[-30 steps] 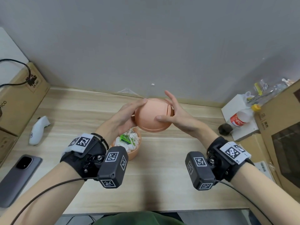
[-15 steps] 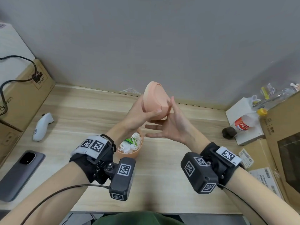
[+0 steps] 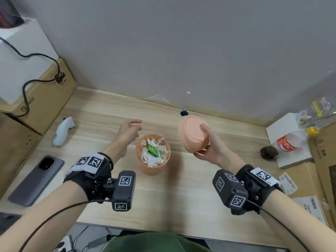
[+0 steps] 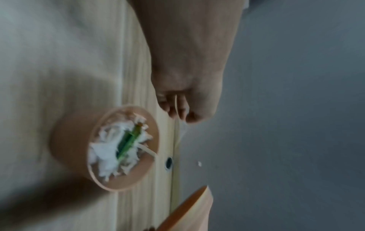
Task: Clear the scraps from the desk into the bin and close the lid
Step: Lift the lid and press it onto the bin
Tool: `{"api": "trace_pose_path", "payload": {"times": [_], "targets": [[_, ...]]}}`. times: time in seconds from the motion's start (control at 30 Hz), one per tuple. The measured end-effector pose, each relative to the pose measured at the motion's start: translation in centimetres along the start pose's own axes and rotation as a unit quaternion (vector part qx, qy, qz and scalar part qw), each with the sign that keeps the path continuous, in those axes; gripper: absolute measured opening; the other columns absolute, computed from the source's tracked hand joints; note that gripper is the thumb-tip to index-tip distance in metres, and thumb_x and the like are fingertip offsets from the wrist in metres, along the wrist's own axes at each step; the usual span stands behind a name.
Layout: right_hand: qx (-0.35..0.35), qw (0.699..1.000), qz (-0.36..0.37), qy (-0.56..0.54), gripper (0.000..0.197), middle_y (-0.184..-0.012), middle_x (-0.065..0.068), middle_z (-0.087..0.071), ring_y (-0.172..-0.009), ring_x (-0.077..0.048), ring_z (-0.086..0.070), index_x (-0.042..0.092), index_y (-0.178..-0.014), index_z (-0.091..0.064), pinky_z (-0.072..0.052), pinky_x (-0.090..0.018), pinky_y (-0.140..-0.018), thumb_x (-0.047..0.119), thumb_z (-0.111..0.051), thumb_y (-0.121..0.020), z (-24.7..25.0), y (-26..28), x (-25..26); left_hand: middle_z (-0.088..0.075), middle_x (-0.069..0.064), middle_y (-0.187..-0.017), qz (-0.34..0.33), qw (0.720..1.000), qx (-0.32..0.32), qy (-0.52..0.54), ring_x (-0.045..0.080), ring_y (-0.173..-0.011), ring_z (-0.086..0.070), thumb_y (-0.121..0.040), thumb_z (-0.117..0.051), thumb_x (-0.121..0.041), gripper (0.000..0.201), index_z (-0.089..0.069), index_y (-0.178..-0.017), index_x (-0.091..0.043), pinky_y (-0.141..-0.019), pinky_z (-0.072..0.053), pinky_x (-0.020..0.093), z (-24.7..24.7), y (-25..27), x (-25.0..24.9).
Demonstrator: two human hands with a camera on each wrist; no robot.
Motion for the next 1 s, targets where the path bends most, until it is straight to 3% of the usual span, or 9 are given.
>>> {"api": "trace_pose_path", "payload": {"times": [0.03, 0.1, 0.2, 0.27, 0.47, 0.63, 0.77, 1.0], "targets": [[-0.016, 1.000, -0.014, 0.017, 0.053, -0.120, -0.010, -0.054, -0.098, -0.028, -0.056, 0.024, -0.122, -0.047, -0.047, -0.045, -0.089, 0.048, -0.065, -0.079, 0.4, -0.3, -0.9, -0.057, 0.007, -0.099, 0.030, 0.999, -0.041, 0.010, 0.016, -0.071, -0.048, -0.094, -0.051, -0.011, 0.025, -0.059, -0.118, -0.015, -0.066, -0.042, 0.027, 1.0, -0.3, 1.6], [-0.036, 0.998, -0.035, 0.049, 0.056, -0.126, -0.009, -0.052, -0.098, -0.028, -0.055, 0.024, -0.124, -0.047, -0.047, -0.044, -0.086, 0.048, -0.066, -0.077, 0.7, -0.8, -2.4, -0.053, 0.006, -0.096, 0.090, 0.993, -0.063, 0.037, 0.016, -0.066, -0.044, -0.097, -0.050, -0.015, 0.022, -0.057, -0.117, -0.012, -0.060, -0.040, 0.026, 2.2, -0.3, 4.5], [-0.021, 0.996, -0.046, 0.073, 0.060, -0.130, -0.007, -0.051, -0.105, -0.031, -0.054, 0.025, -0.127, -0.047, -0.048, -0.044, -0.085, 0.051, -0.066, -0.077, 0.2, -1.2, -3.6, -0.053, 0.007, -0.099, 0.175, 0.981, -0.006, 0.089, 0.023, -0.079, -0.055, -0.096, -0.051, -0.023, 0.028, -0.055, -0.120, -0.011, -0.066, -0.052, 0.034, 2.1, 0.6, 7.3], [0.007, 0.996, -0.026, 0.089, 0.058, -0.128, -0.006, -0.051, -0.104, -0.030, -0.056, 0.025, -0.128, -0.046, -0.049, -0.045, -0.088, 0.052, -0.063, -0.079, -0.6, -1.4, -3.6, -0.060, 0.012, -0.107, 0.194, 0.972, 0.057, 0.119, 0.028, -0.089, -0.063, -0.094, -0.050, -0.026, 0.029, -0.059, -0.116, -0.010, -0.074, -0.057, 0.040, 0.9, 1.5, 7.4], [0.041, 0.967, 0.077, 0.240, 0.051, -0.129, 0.004, -0.054, -0.114, -0.022, -0.053, 0.038, -0.127, -0.043, -0.047, -0.046, -0.096, 0.054, -0.059, -0.082, -2.9, -1.3, -1.4, -0.059, 0.014, -0.119, 0.192, 0.960, 0.156, 0.131, 0.032, -0.100, -0.065, -0.096, -0.048, -0.034, 0.037, -0.055, -0.128, -0.015, -0.089, -0.056, 0.045, -3.1, 2.5, 6.2], [0.004, 0.935, 0.128, 0.330, 0.065, -0.134, 0.005, -0.048, -0.117, -0.020, -0.051, 0.035, -0.136, -0.037, -0.048, -0.035, -0.084, 0.051, -0.065, -0.079, -2.9, -1.6, -0.3, -0.061, 0.002, -0.120, 0.174, 0.961, 0.202, 0.072, 0.029, -0.103, -0.068, -0.093, -0.051, -0.046, 0.044, -0.055, -0.131, -0.024, -0.095, -0.053, 0.043, -6.0, 2.4, 5.4], [-0.017, 0.912, 0.156, 0.379, 0.074, -0.143, 0.001, -0.042, -0.126, -0.021, -0.045, 0.030, -0.143, -0.031, -0.042, -0.036, -0.102, 0.050, -0.064, -0.080, -2.2, -2.1, 0.2, -0.060, 0.003, -0.125, 0.156, 0.962, 0.220, 0.027, 0.028, -0.102, -0.070, -0.091, -0.057, -0.049, 0.048, -0.055, -0.131, -0.022, -0.092, -0.056, 0.043, -7.2, 2.0, 5.1], [-0.024, 0.881, 0.180, 0.437, 0.070, -0.146, -0.003, -0.040, -0.130, -0.024, -0.041, 0.028, -0.143, -0.033, -0.040, -0.039, -0.106, 0.052, -0.061, -0.083, -2.2, -2.5, 1.1, -0.064, 0.002, -0.107, 0.109, 0.978, 0.178, -0.022, 0.020, -0.083, -0.068, -0.094, -0.056, -0.041, 0.031, -0.058, -0.115, -0.018, -0.078, -0.056, 0.032, -7.7, 0.7, 4.2]]}}
Point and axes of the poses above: each hand's wrist, its own y-axis away from the middle knuckle, its own z-axis out of the back of the hand, x = y × z, the point moved 3 cm from there along -y, towards the middle knuckle
